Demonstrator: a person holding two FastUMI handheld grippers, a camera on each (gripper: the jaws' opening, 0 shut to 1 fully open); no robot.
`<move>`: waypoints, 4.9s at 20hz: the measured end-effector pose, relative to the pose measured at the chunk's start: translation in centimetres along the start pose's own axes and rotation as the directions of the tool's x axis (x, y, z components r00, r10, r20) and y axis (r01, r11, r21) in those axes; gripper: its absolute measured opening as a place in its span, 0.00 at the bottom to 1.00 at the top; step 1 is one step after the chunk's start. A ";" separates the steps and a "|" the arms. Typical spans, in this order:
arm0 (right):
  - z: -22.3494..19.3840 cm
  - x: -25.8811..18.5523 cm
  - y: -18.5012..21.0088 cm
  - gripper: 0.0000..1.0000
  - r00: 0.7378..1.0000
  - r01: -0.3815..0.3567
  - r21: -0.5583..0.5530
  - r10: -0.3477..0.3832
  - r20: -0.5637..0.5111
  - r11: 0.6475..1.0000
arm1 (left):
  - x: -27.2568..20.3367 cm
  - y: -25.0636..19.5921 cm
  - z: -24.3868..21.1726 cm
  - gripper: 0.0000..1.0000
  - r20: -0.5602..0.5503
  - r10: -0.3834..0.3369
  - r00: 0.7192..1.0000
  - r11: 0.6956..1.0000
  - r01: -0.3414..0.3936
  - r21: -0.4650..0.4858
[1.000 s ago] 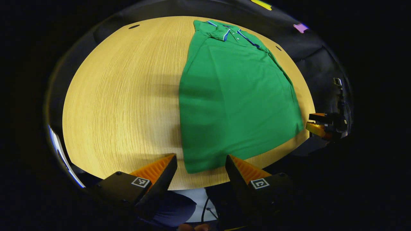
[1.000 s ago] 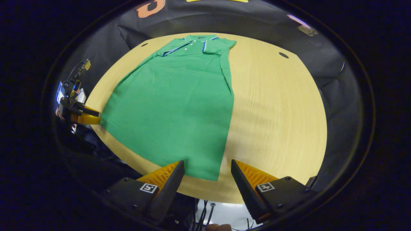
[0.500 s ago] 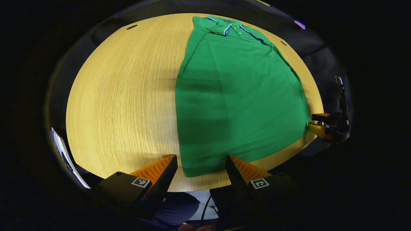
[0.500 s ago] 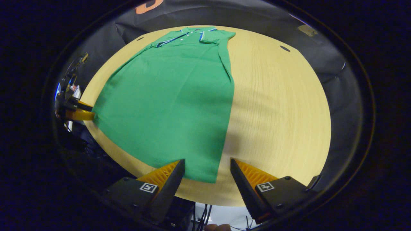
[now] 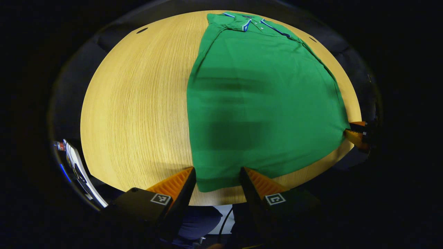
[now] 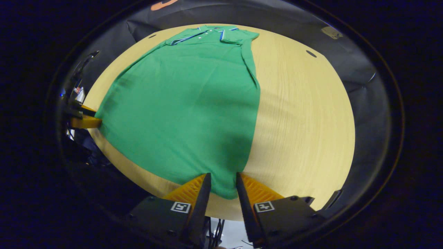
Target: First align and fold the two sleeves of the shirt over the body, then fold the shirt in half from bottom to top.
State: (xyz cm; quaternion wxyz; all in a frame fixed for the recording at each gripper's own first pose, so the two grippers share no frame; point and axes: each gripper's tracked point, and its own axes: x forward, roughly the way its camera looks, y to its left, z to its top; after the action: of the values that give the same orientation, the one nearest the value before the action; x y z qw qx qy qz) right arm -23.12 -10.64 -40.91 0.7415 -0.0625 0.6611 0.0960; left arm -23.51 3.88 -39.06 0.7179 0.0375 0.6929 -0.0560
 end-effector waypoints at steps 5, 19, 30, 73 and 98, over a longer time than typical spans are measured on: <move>0.0 0.0 0.9 0.10 0.999 -0.016 -0.024 0.016 -0.036 1.000 | 0.0 -0.3 0.1 0.40 -0.017 -0.068 0.998 0.997 0.067 -0.030; 2.8 -4.1 0.0 0.05 0.995 -0.093 0.173 0.097 -0.014 0.981 | -4.4 -2.2 3.1 0.04 0.085 -0.212 0.974 0.976 0.207 0.068; 10.0 -8.4 -1.9 0.03 0.987 -0.133 0.269 0.102 0.127 0.954 | -8.6 -1.5 11.8 0.04 0.264 -0.222 0.939 0.969 0.182 0.166; 48.0 -2.0 -11.7 0.03 0.782 -0.047 0.215 -0.099 0.616 0.975 | -6.8 4.0 48.6 0.04 0.792 -0.086 0.604 0.996 0.071 0.055; 48.3 -9.1 -10.8 0.96 0.593 0.082 0.248 -0.247 0.766 0.965 | -14.3 4.5 47.9 1.00 0.889 0.049 0.456 0.994 0.062 -0.087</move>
State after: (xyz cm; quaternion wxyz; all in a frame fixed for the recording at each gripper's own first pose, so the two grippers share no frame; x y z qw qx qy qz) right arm 25.15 -11.04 -26.58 0.9647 -0.0049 0.2626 -0.0179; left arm 24.04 2.48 -23.09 0.9745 -0.0382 0.2185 -0.0330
